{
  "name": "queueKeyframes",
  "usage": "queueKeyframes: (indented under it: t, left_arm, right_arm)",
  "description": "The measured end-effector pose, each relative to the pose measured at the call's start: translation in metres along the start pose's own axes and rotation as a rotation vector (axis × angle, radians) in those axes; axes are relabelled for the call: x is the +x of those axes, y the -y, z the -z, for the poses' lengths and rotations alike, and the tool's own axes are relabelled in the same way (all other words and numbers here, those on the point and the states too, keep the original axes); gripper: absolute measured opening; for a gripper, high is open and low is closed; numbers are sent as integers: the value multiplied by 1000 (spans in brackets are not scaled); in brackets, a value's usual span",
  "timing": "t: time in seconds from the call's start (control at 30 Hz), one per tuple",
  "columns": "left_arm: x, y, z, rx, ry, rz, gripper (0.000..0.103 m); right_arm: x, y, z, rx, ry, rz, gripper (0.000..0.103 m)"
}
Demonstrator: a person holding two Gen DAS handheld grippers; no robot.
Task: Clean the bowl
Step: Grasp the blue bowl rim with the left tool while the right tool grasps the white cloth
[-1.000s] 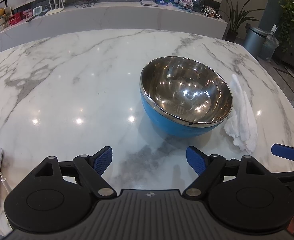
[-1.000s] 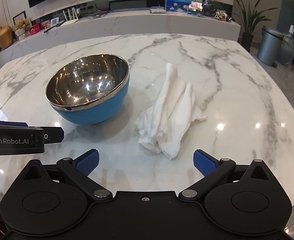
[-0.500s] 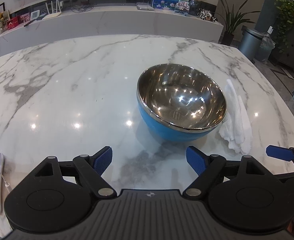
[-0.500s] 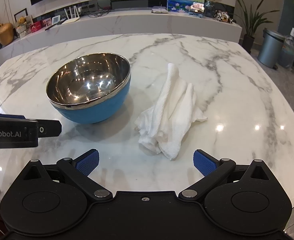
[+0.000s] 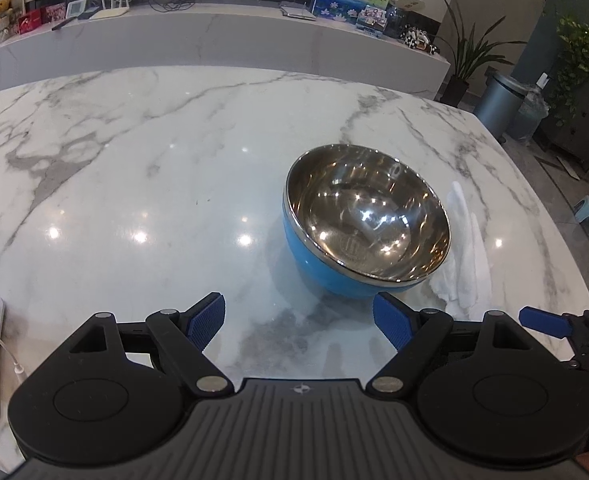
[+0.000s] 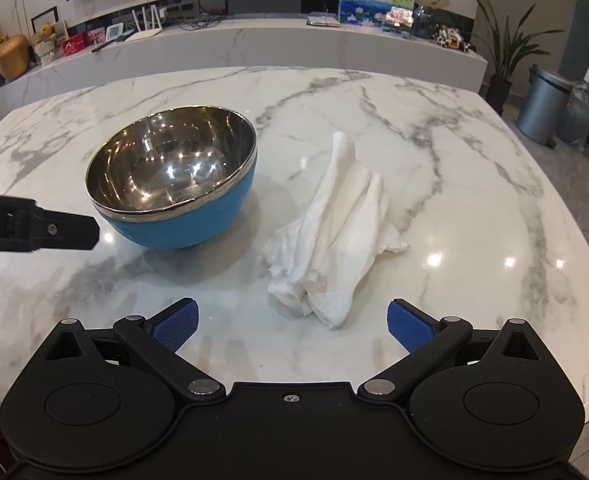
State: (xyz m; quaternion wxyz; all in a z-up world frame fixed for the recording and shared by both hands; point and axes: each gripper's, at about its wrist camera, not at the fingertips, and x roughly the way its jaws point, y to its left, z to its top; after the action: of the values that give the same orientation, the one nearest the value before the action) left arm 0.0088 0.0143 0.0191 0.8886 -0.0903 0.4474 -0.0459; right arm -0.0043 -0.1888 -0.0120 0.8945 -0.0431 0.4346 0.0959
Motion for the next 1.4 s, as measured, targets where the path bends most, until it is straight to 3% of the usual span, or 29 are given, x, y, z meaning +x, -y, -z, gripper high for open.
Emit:
queueKeyframes:
  t: [0.37,0.43,0.63,0.8,0.87,1.07,1.13,1.27,1.4]
  left_arm:
    - [10,-3,-29,-7,-34,-4,80]
    - [16,-3,-35,-1,-48,-5,78]
    - [37,-5,-47,17,-101,-7,66]
    - [52,-11,-49,5,-139,6,50]
    - [58,-14,-48,-14,-146,17,49]
    - [60,-14,-47,-11,-152,39,41]
    - [60,-13,-48,-5,-149,48,35]
    - [61,-9,-46,20,-143,49,20]
    - [62,-5,-45,38,-136,25,15]
  right_arm:
    - [3,8,-19,-28,-8,-5,102]
    - [6,10,-24,-38,-17,-7,97]
    - [20,23,-41,-32,-36,12,94]
    - [37,41,-48,47,-67,-7,93]
    - [43,44,-47,79,-80,-20,91]
    - [54,41,-43,103,-105,-62,64]
    - [55,36,-42,92,-108,-70,46]
    - [54,31,-43,72,-95,-72,31]
    - [46,27,-43,57,-59,-70,24]
